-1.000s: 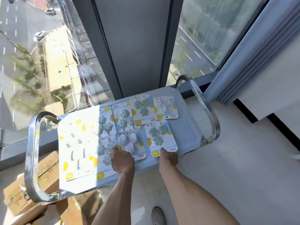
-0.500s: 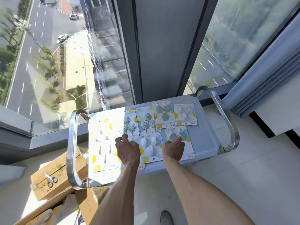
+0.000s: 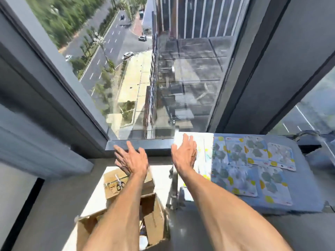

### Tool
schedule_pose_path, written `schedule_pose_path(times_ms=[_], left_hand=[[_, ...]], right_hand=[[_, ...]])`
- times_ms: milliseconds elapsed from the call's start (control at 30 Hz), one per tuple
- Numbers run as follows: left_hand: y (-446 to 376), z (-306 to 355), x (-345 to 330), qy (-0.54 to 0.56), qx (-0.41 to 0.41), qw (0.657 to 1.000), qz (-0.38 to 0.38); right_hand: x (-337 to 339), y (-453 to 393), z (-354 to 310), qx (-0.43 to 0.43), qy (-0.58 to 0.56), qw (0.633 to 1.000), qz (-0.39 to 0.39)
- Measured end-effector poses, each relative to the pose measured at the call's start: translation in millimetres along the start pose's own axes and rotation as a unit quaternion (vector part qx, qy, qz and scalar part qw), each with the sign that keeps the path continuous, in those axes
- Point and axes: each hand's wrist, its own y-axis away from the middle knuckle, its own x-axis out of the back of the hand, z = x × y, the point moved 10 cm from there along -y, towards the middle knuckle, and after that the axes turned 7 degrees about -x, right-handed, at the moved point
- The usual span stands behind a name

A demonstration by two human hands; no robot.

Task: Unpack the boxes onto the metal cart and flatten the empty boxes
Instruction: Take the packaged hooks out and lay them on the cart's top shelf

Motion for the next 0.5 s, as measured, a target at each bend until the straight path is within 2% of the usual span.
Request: schedule_pose_path(times_ms=[100, 200, 333, 500], left_hand=[[-25.4, -95.2, 10.1, -0.004, 0.052, 0.998, -0.041], [-42.8, -179.8, 10.6, -0.027, 0.063, 0.995, -0.071], [-48.1, -294.3, -18.1, -0.04, 0.109, 0.986, -0.122], [-19.4, -399.6, -111.4, -0.05, 0.129, 0.966, -0.217]], right_hand=[[-79.8, 47.5, -37.5, 0.03, 0.037, 0.998, -0.035], [-161.5, 92.5, -46.2, 0.031, 0.053, 0.996, -0.071], [-268.5, 138.9, -12.5, -0.048, 0.066, 0.985, -0.149], [-381.8, 180.6, 98.6, -0.213, 0.123, 0.937, -0.249]])
